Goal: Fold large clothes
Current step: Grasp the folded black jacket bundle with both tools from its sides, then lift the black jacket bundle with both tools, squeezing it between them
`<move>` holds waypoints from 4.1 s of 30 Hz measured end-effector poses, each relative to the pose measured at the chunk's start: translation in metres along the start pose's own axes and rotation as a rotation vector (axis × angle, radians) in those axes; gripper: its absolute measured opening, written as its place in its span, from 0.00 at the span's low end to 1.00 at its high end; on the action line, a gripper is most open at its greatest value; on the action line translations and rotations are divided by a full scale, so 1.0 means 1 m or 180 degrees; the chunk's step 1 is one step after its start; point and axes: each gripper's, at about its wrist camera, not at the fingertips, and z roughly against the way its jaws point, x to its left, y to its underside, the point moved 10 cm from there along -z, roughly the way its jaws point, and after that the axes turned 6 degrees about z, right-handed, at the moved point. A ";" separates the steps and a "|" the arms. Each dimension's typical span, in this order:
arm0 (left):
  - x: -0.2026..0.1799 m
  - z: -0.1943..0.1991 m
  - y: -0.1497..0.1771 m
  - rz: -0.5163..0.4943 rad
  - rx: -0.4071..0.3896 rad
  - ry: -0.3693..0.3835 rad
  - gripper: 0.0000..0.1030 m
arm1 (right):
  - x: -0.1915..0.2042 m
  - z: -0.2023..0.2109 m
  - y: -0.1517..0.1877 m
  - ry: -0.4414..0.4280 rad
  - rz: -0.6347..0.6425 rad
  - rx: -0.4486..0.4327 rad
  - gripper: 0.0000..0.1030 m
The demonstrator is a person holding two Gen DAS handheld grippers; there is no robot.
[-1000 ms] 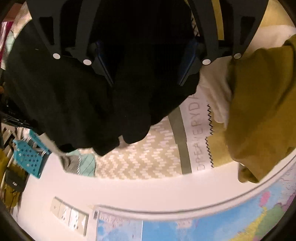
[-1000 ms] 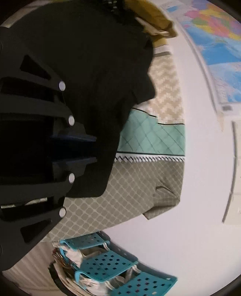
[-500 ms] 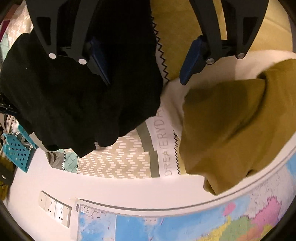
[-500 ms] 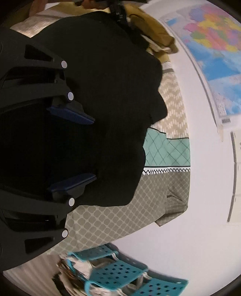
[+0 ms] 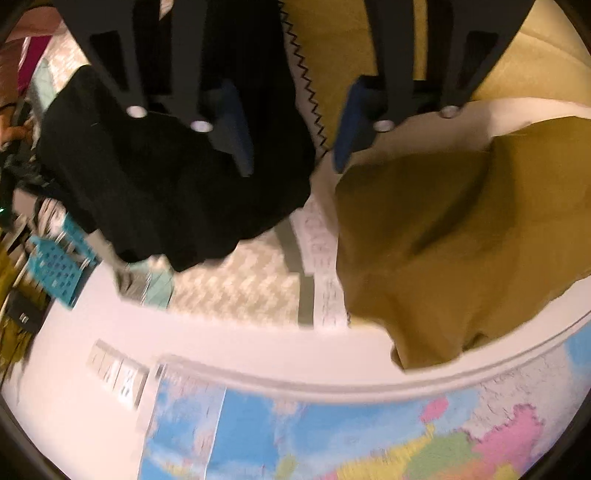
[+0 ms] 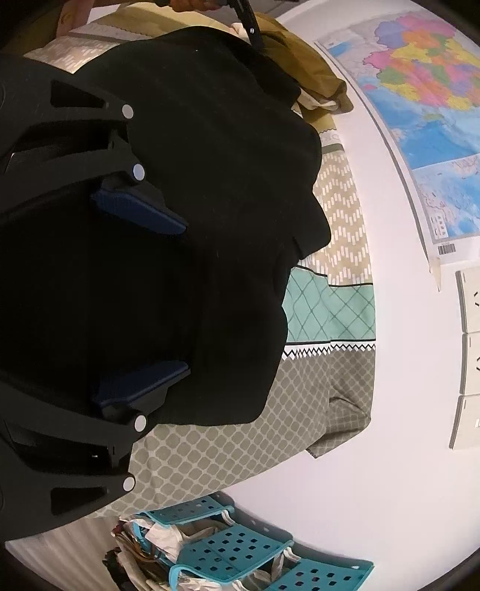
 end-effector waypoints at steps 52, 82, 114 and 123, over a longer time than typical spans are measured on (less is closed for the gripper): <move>-0.040 0.069 0.099 -0.0096 -0.0207 -0.0090 0.68 | 0.055 0.095 0.107 -0.1516 -0.1382 0.0072 0.87; -0.083 0.020 0.117 0.0989 0.0646 0.1567 0.92 | 0.038 0.070 0.094 -0.1257 -0.2152 -0.0098 0.92; -0.098 -0.032 0.052 0.0945 0.0329 0.0921 0.93 | 0.039 0.017 0.031 -0.0953 -0.2290 -0.0377 0.96; -0.103 -0.038 0.052 0.0647 0.0200 0.0568 0.93 | 0.050 0.001 0.018 -0.0879 -0.2029 -0.0375 0.96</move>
